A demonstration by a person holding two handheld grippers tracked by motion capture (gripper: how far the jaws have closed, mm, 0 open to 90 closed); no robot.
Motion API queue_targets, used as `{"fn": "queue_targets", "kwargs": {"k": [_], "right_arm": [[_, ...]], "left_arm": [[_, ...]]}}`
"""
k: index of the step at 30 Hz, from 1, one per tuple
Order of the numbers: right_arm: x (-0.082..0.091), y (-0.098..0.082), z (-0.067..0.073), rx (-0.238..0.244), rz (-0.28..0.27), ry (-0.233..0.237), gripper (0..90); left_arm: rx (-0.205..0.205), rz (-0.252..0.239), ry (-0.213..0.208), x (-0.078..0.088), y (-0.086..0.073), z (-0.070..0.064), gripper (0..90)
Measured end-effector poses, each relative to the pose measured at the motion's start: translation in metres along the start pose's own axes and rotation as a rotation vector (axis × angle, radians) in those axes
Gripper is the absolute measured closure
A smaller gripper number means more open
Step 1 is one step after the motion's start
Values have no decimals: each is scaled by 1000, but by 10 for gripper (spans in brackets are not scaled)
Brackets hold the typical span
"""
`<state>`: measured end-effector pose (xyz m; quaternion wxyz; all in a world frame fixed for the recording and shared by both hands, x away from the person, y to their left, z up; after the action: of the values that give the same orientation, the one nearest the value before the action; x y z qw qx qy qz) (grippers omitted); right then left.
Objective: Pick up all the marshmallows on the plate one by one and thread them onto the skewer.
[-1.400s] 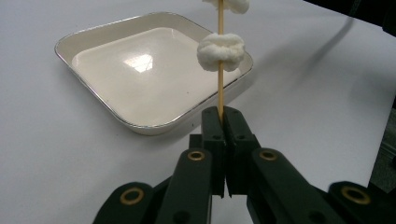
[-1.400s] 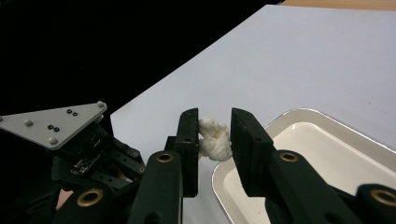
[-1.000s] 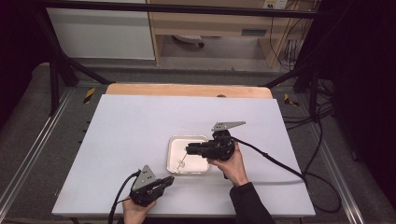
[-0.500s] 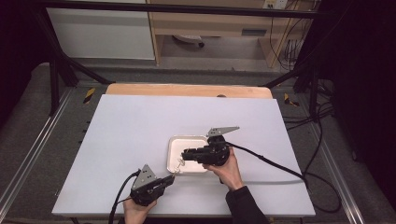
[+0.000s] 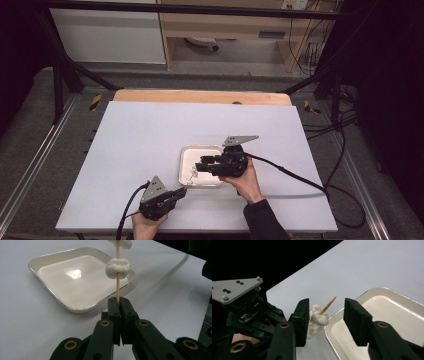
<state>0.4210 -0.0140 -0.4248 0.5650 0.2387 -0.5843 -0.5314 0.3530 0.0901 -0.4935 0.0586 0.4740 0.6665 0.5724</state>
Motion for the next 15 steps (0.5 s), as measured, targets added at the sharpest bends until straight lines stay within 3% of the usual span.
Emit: {"fn": "queue_targets", "kwargs": {"k": [10,15], "right_arm": [[12,-7,-10,113,63,-112,294],[21,-14,-17,132,66,-156,204]], "left_arm": [[8,-8,8,3,1,2,883],[8,-10,11,5,2,4,883]]}}
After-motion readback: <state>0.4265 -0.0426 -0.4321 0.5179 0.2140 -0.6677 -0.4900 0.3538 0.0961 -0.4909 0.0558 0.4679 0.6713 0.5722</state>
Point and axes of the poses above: each handheld gripper's, and its own axes: x roughly backward along the jaws, y roughly out of its top, z roughly to its left, the point moved 10 cm from there along -x, roughly forward along the jaws, and after that the axes turned 13 degrees about x, right-handed, at the moved point
